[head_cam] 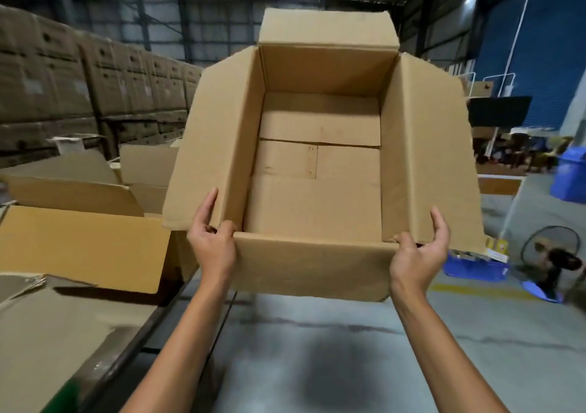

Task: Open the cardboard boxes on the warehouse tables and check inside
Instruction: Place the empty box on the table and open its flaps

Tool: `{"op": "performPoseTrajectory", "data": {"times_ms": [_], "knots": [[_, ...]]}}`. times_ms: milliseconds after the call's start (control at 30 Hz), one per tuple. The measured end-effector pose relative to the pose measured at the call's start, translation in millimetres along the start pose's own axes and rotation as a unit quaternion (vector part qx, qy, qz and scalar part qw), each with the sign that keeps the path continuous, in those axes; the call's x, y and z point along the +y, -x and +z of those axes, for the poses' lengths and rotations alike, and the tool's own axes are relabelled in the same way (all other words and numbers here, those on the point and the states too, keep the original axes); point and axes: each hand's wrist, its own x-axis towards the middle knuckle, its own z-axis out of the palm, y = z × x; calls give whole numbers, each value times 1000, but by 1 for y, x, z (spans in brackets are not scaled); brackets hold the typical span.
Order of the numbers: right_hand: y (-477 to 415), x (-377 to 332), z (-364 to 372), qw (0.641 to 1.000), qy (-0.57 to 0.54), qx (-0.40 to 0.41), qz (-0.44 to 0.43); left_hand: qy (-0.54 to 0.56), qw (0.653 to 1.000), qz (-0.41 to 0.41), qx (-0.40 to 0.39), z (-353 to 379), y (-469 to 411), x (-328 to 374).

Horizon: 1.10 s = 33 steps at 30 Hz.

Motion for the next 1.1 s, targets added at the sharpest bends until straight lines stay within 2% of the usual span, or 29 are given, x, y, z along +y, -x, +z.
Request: {"op": "performPoseTrajectory", "data": {"times_ms": [333, 633, 900, 1100], "knots": [[-99, 78, 183, 992, -76, -88, 44, -54, 990, 99, 87, 53, -139, -35], [-144, 135, 340, 963, -139, -208, 96, -136, 956, 153, 209, 79, -237, -77], [-189, 153, 465, 914, -164, -346, 134, -215, 912, 180, 300, 107, -298, -89], [-189, 159, 553, 845, -164, -485, 151, -260, 882, 158, 361, 96, -345, -82]]}}
